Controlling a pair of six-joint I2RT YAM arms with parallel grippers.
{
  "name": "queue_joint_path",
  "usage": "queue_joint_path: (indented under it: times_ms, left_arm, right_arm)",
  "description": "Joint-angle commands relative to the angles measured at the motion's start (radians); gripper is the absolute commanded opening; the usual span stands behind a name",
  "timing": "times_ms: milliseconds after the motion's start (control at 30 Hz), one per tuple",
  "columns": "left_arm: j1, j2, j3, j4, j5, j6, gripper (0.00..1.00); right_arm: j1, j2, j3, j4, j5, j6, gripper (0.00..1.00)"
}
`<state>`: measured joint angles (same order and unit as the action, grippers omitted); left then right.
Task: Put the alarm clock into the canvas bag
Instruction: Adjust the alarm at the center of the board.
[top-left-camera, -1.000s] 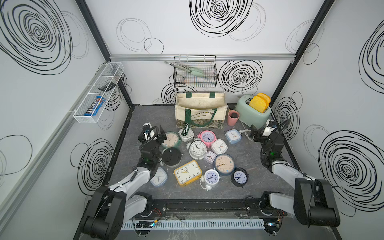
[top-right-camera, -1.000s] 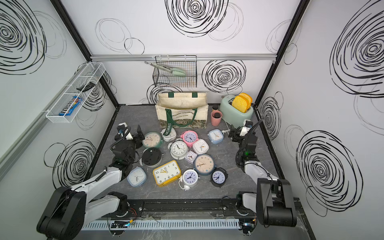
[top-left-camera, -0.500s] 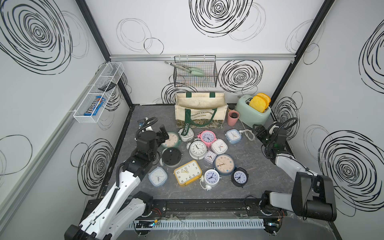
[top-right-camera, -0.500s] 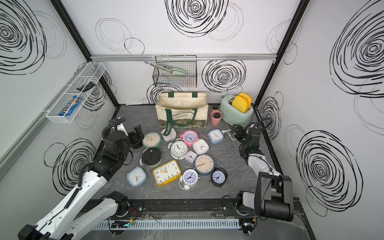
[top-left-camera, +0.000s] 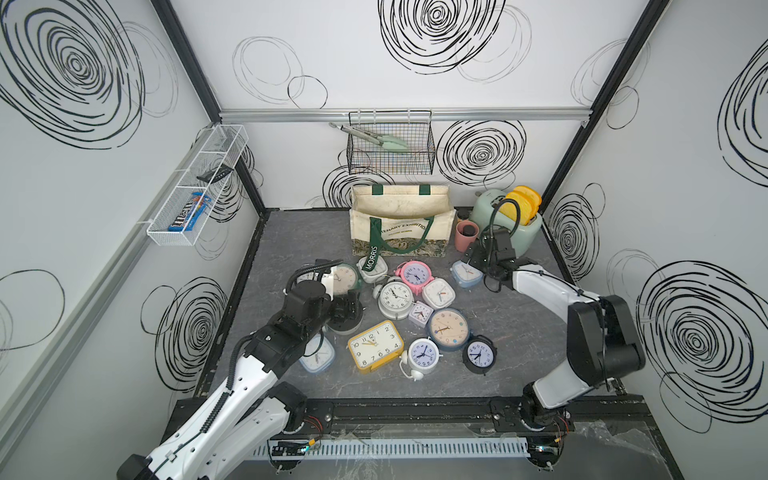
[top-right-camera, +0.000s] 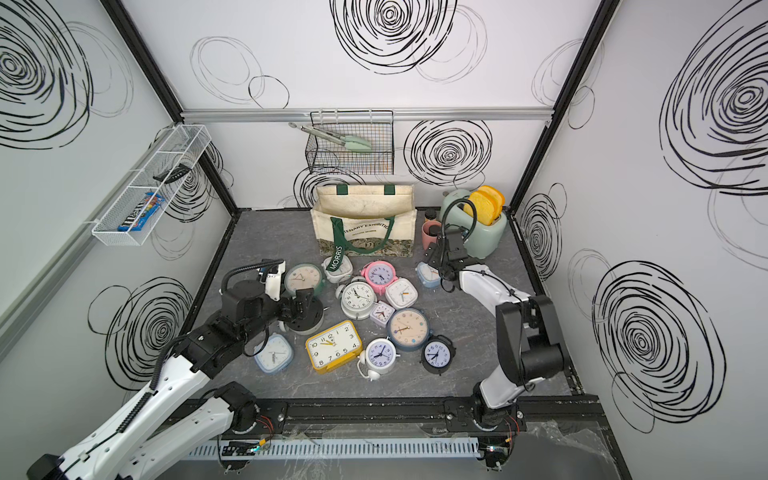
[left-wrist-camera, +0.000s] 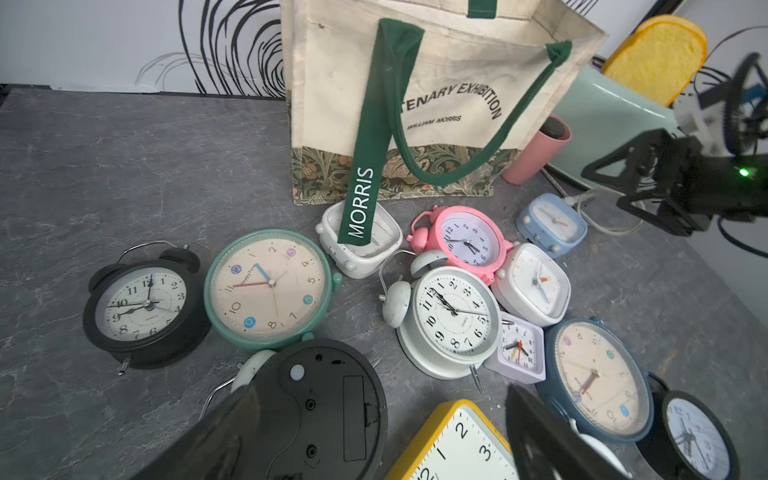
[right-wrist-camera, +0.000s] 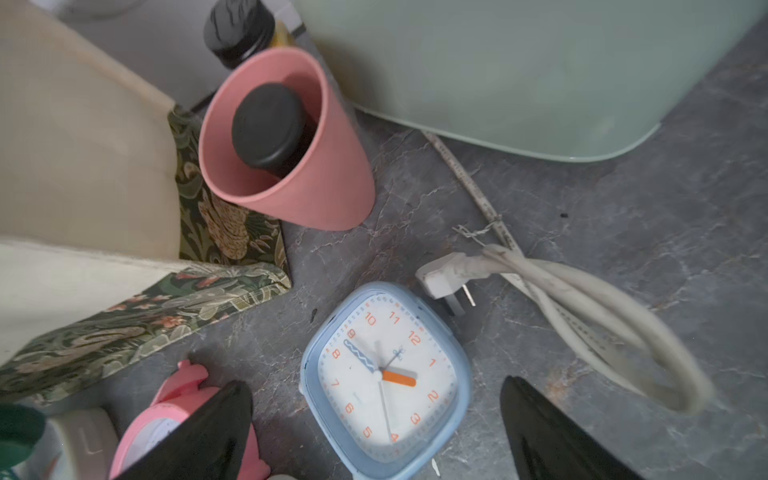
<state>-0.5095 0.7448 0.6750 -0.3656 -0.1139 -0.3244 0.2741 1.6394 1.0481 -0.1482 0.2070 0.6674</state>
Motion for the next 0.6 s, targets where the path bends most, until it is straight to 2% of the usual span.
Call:
queue_joint_path:
  times_ms: [0,233,567]
  left_arm:
    - [-0.049,-0.016,-0.004,0.016,-0.046,0.033,0.96]
    - [-0.099,-0.040,-0.011,0.019,-0.069,0.038,0.96]
    - [-0.142,-0.055,-0.015,0.027,-0.075,0.039,0.96]
  right_arm:
    - [0.051,0.084,0.105,-0.145,0.156,-0.042,0.97]
    - [0.109,0.264,0.291,-0.273,0.311,-0.031,0.97]
    - [0.132,0.384,0.368,-0.363,0.392,0.010,0.97]
